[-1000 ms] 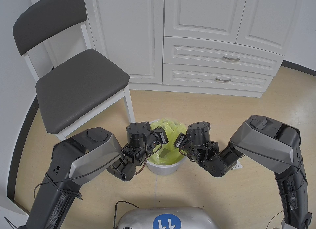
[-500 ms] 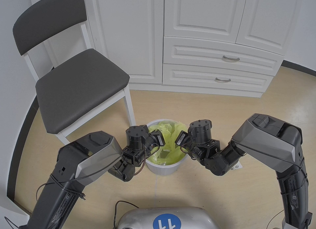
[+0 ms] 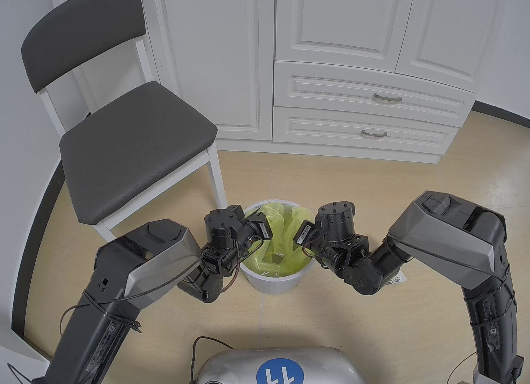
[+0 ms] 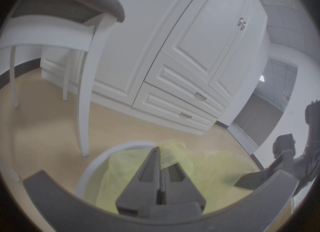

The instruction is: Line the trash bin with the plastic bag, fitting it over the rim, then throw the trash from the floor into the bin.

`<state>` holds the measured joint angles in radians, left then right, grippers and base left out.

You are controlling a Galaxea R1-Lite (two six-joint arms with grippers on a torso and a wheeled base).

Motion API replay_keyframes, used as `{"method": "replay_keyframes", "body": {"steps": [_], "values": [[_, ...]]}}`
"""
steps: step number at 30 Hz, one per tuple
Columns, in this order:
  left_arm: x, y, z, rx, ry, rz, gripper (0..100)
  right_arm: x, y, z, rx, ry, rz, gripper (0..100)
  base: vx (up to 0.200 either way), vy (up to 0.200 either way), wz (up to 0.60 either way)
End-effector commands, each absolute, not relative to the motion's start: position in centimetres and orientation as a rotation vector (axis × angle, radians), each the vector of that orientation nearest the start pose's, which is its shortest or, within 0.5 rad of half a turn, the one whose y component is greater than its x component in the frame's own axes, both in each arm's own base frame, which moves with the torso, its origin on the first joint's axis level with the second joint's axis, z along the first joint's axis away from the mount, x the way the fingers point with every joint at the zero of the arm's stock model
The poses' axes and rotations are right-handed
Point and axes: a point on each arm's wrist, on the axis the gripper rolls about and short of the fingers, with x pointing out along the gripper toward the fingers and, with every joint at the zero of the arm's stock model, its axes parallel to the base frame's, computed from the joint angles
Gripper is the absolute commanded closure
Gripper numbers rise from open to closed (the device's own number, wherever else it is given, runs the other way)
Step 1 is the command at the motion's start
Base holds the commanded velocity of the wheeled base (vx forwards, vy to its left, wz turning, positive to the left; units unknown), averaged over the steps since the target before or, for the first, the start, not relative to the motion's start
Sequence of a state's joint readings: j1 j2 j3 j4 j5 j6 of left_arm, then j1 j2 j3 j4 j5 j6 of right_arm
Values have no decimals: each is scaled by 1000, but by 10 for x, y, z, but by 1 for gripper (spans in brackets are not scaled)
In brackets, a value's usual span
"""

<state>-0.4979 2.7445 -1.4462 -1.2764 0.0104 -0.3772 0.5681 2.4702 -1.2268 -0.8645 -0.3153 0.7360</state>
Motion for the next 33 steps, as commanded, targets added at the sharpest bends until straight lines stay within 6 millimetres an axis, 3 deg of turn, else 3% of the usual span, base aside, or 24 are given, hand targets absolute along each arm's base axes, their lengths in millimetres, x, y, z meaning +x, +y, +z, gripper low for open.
{"method": "replay_keyframes", "body": {"steps": [1,6,9,15,18,33], "values": [[438,-222,-3,-348,68,-481,100,392,231,20,546,388,102,100,0,0,0],[432,-202,14,-330,89,-523,100,389,224,23,495,389,97,100,0,0,0],[431,-176,16,-270,111,-556,100,393,210,20,408,385,77,100,0,0,0],[436,-150,11,-162,129,-544,100,397,184,13,288,325,61,100,0,0,0],[443,-135,-2,-104,174,-509,100,398,175,-5,203,289,64,100,0,0,0],[458,-110,-23,-44,250,-442,100,397,149,-42,20,311,45,100,0,0,0]]}}
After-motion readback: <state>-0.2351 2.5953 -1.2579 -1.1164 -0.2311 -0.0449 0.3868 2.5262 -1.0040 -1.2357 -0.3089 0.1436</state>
